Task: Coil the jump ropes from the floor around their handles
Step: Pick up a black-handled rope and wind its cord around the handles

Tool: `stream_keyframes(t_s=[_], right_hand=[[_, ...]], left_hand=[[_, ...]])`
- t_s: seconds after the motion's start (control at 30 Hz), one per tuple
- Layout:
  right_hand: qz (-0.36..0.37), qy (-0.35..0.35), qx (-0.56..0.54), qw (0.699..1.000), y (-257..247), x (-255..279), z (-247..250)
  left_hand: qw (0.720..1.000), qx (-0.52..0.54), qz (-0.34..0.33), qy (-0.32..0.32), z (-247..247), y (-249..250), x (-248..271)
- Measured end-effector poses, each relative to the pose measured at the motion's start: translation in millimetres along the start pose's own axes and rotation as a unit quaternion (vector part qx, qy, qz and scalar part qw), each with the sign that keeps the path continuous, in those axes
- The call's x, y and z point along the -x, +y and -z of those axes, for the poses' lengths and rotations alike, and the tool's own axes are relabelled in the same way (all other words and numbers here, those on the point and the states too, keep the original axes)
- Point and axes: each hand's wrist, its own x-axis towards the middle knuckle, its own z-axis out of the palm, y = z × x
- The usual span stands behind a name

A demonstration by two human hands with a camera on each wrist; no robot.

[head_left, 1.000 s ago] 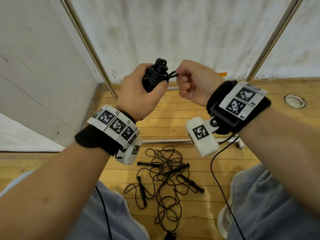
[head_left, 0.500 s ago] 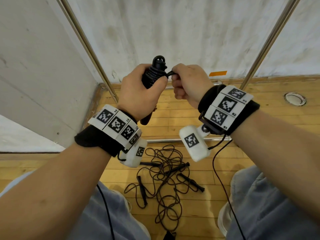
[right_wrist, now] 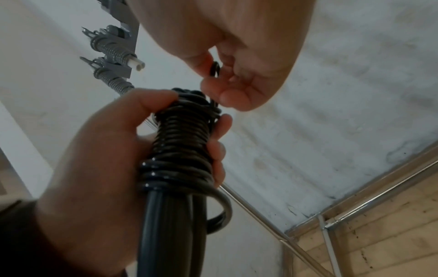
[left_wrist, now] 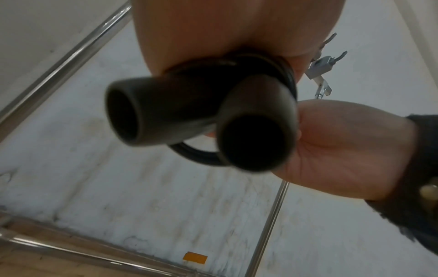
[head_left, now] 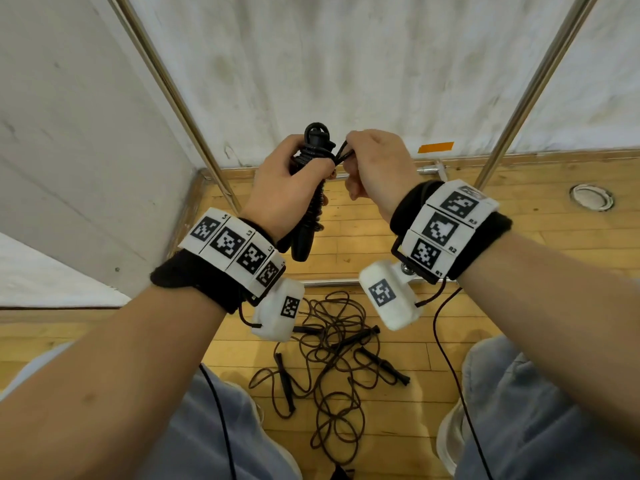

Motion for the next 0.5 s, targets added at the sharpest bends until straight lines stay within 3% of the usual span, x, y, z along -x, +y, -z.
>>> stream_keyframes(t_s=[0.23,0.5], right_hand=[[0.025,0.026,0.038,0.999,0,-2,2],[-0.012,0.03,0.021,0.999,3,-12,13]], left_hand=[[0.999,-0.021,-0.005,0.03,-5,-4,-5],[0.995,-0.065,-0.038,0.063,-6,-1,-4]])
